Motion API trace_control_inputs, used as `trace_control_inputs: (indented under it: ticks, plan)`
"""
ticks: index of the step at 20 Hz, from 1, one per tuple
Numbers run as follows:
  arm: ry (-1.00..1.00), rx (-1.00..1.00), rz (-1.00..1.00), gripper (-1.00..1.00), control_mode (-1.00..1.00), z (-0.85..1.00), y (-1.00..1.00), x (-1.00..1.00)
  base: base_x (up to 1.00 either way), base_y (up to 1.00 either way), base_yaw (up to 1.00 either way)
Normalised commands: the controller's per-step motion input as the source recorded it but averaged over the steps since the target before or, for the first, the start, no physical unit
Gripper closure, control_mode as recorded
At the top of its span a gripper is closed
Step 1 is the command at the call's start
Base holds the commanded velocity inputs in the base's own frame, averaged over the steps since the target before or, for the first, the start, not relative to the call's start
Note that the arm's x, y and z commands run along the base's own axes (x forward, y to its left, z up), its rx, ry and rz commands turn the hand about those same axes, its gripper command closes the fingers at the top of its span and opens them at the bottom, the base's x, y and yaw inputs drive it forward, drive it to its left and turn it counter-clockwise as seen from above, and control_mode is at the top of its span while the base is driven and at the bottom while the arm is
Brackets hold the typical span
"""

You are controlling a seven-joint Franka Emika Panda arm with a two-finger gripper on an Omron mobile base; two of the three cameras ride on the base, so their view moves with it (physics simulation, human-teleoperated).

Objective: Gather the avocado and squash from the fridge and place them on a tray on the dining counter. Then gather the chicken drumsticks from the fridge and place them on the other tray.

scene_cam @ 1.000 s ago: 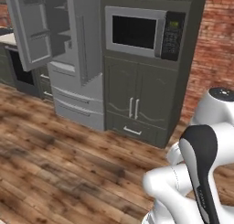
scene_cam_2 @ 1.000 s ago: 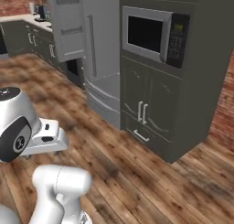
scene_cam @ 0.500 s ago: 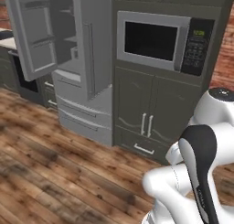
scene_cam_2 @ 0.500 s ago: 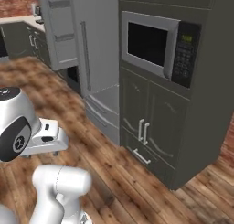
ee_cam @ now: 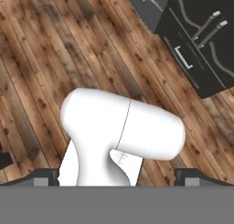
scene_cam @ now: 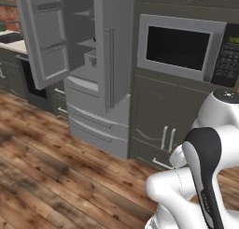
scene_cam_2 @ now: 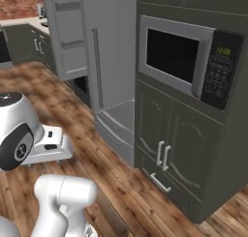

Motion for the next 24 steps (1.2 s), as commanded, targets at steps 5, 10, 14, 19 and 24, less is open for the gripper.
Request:
trace_control_inputs:
  ticks: [5, 10, 14, 19, 24]
  plan:
    - [0.0, 0.0, 0.0, -1.0, 1.0, 0.0, 0.0, 0.0, 0.24, 0.45, 0.0]
    - [0.0, 0.0, 0.0, -1.0, 1.0, 0.0, 0.0, 0.0, 0.2, 0.54, 0.0]
    - [0.0, 0.0, 0.0, -1.0, 1.0, 0.0, 0.0, 0.0, 0.16, 0.65, 0.0]
    - [0.0, 0.0, 0.0, -1.0, 1.0, 0.0, 0.0, 0.0, 0.19, 0.78, 0.0]
    - [0.0, 0.0, 0.0, -1.0, 1.0, 0.0, 0.0, 0.0, 0.4, 0.61, 0.0]
